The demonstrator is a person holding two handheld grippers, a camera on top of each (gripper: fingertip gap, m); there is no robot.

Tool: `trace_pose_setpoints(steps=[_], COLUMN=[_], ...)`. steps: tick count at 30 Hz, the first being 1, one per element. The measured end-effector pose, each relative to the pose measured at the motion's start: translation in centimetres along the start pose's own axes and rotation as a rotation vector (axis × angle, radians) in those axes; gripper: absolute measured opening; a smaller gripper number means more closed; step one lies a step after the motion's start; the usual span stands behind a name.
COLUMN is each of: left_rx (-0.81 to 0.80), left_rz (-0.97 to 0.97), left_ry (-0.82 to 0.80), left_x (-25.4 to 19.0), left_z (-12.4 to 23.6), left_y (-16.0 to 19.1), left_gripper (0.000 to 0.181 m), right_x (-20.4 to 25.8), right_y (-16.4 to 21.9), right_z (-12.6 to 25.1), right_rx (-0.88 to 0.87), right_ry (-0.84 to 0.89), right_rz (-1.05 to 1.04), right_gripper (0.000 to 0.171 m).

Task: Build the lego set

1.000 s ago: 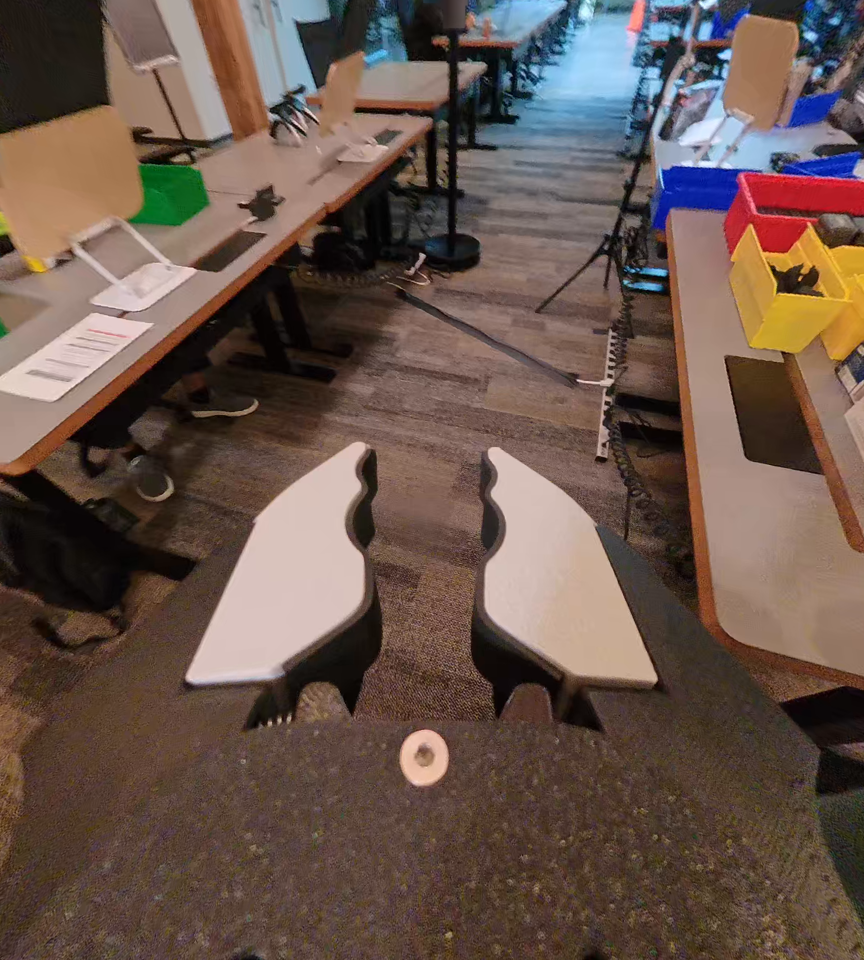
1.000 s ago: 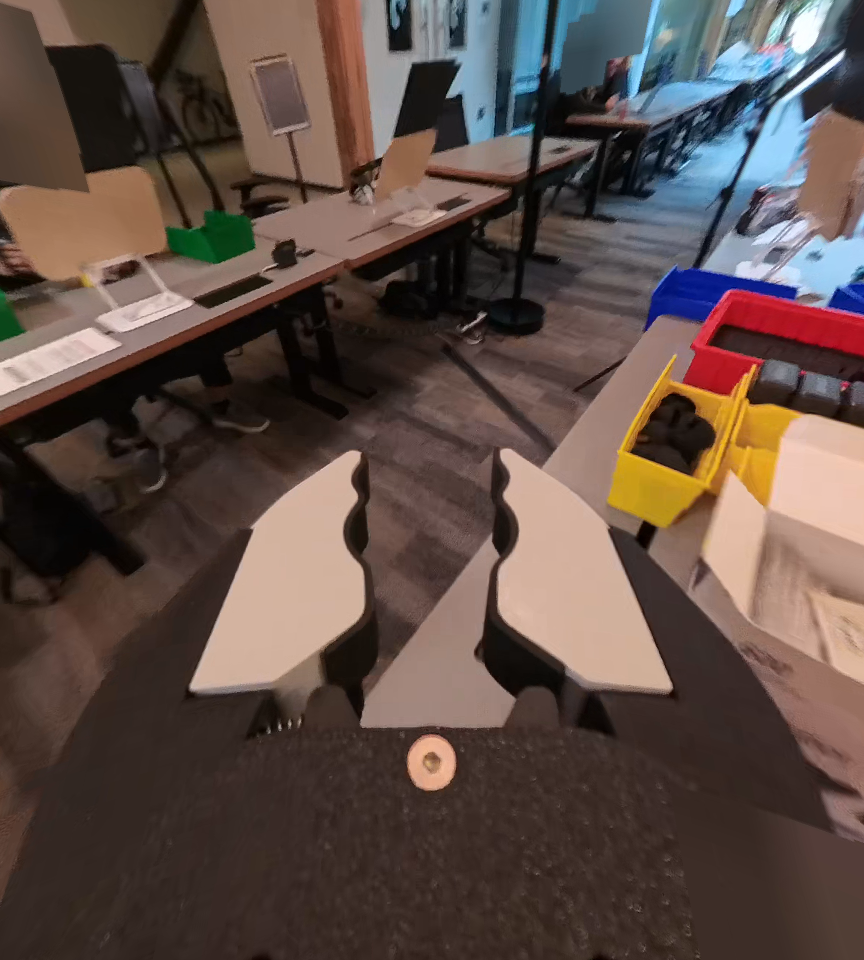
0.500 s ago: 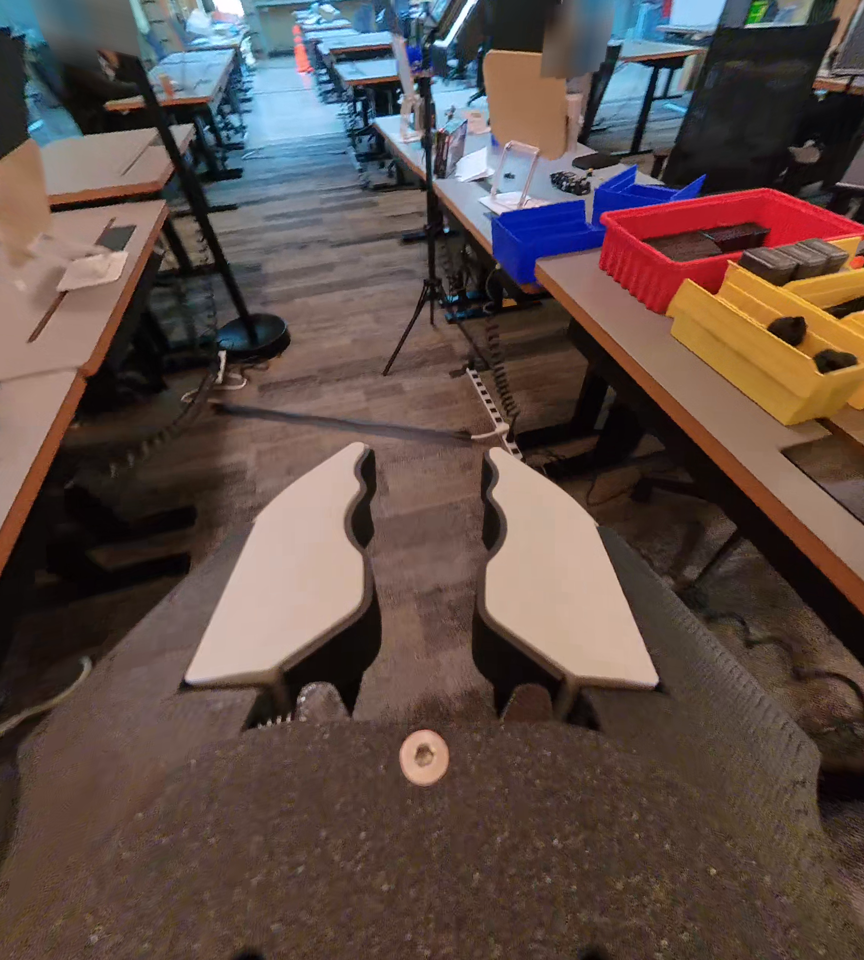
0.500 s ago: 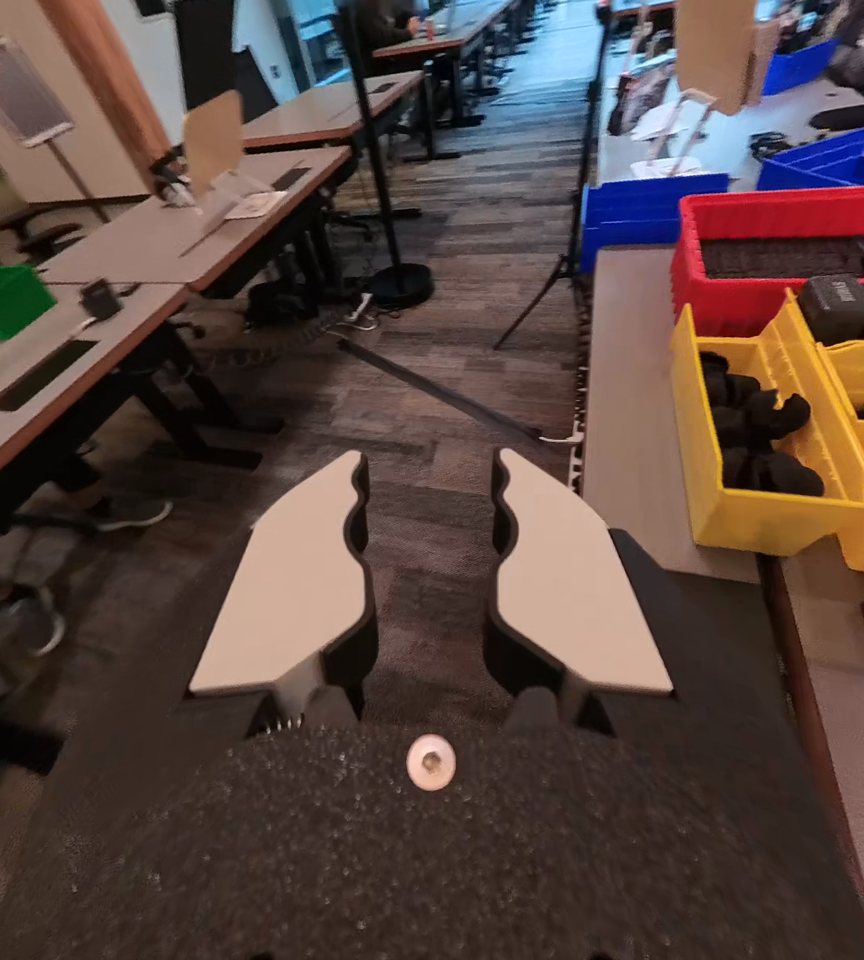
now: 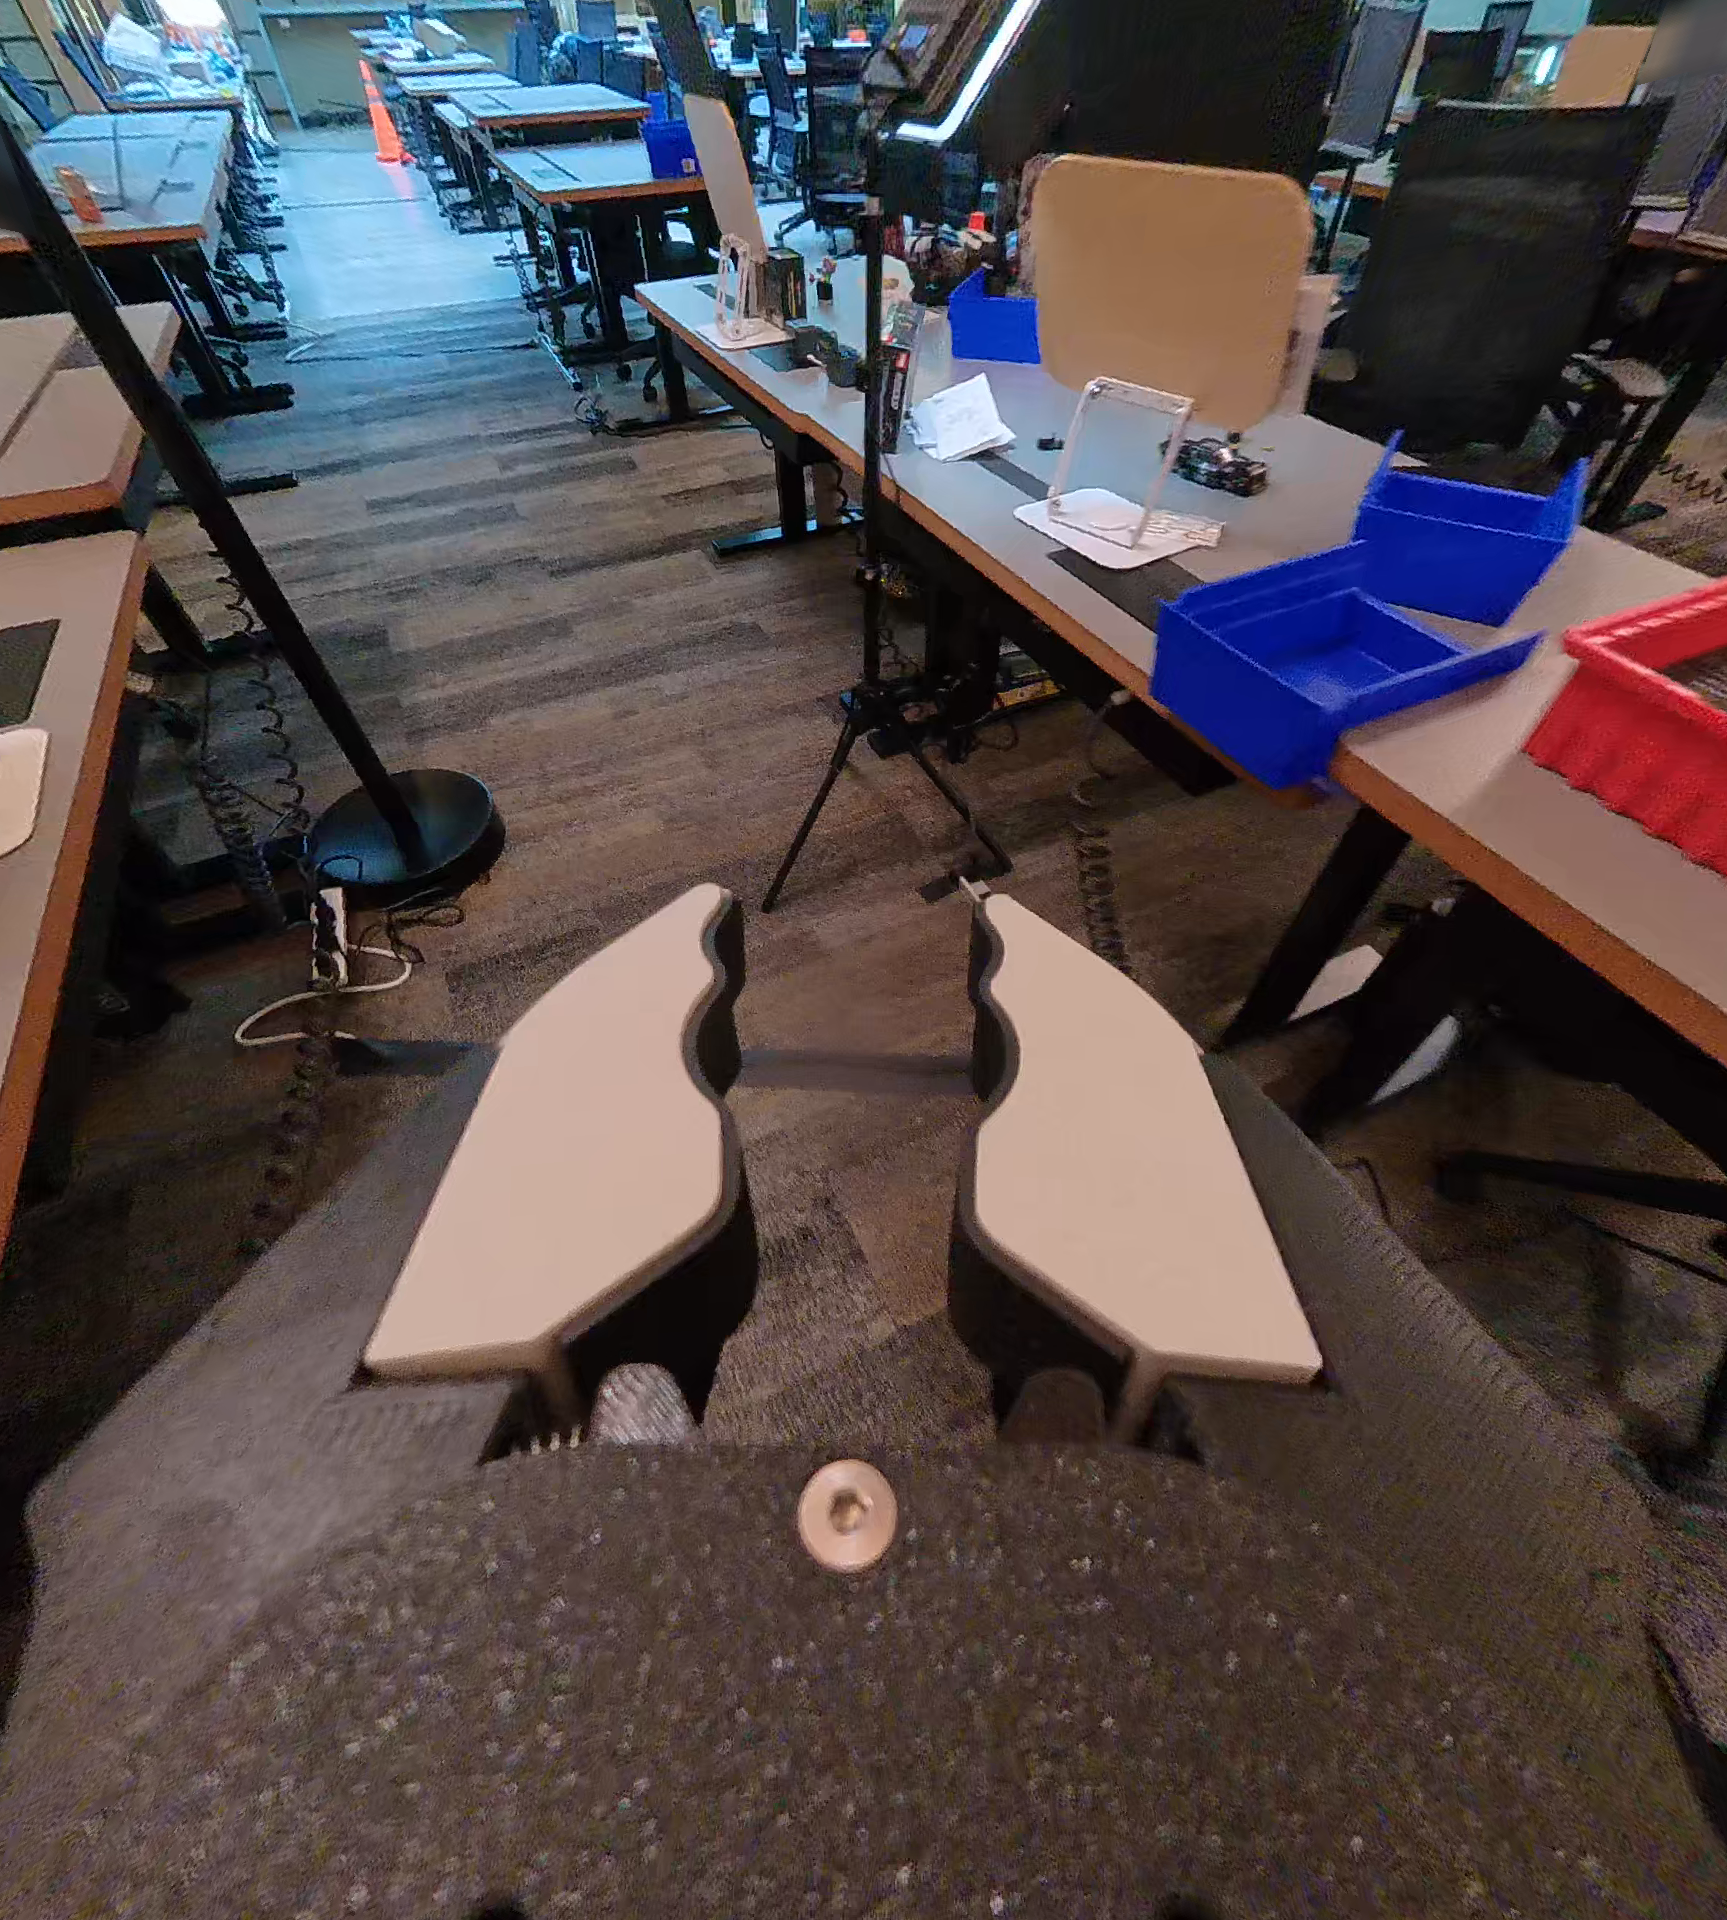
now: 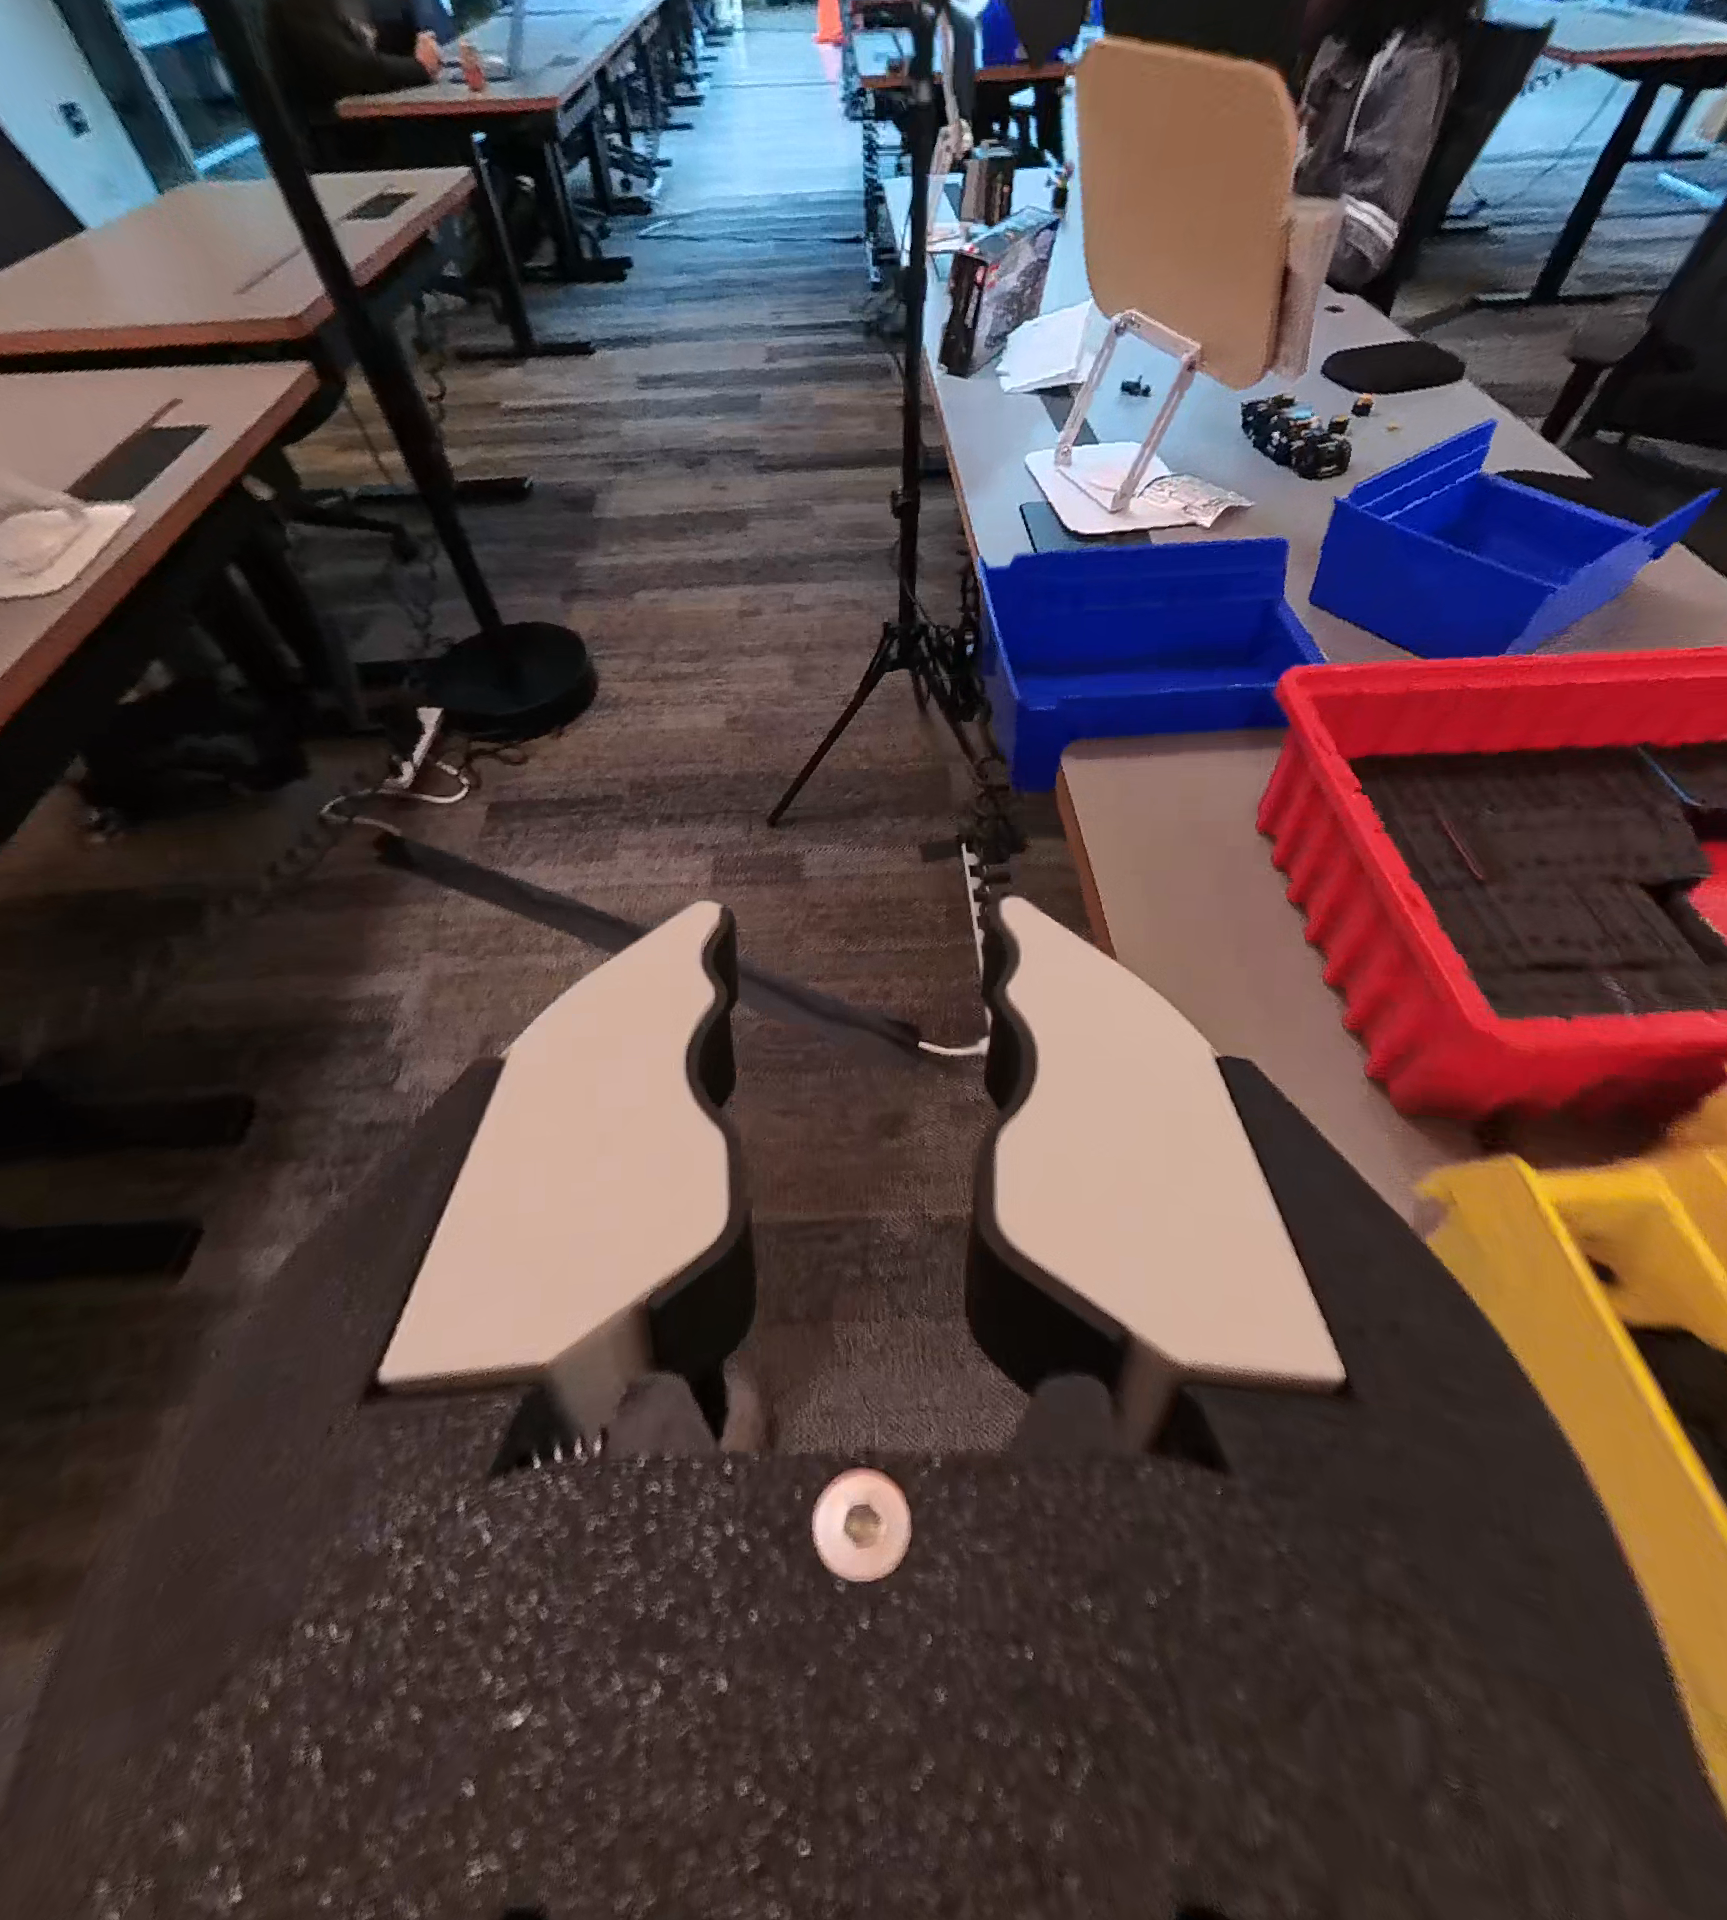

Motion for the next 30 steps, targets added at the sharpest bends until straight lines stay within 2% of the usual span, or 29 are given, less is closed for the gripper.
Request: trace_pose_setpoints(steps=[5, 11, 14, 20, 26, 30], left_rx=[0.049, 0.124, 0.159, 0.135, 0.230, 0.292], left_rz=[0.009, 0.041, 0.057, 0.087, 0.084, 0.141], left_ry=[-0.062, -0.075, -0.093, -0.123, -0.089, -0.093], left_x=[8.3, 17.4, 22.1, 32.5, 41.8, 48.0], left_z=[-15.4, -31.2, -39.4, -58.5, -76.4, -87.4], left_y=[0.3, -1.9, -1.8, 0.2, 1.9, 5.8], left_gripper=[0.042, 0.043, 0.044, 0.044, 0.047, 0.048], right_x=[1.9, 7.3, 10.1, 15.3, 20.2, 22.8], right_y=[-0.6, -7.6, -10.0, -11.6, -12.7, -11.3], right_z=[-19.4, -43.1, -54.2, -76.6, -97.1, -110.7], right_rx=[0.044, 0.089, 0.125, 0.144, 0.218, 0.245], right_ry=[-0.025, -0.196, -0.265, -0.329, -0.415, -0.484], right_rz=[-0.009, 0.168, 0.200, 0.303, 0.367, 0.366], right_gripper=[0.045, 0.048, 0.051, 0.052, 0.052, 0.052])
Point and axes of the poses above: each gripper's, where its closed fingertips meet, z back along the fingers, y out of its underside, x = y × z across the jaws, the point moved 8 cm from there along z, back along the fingers, and after that the axes turned 3 degrees about -z, right-handed, at the moved point
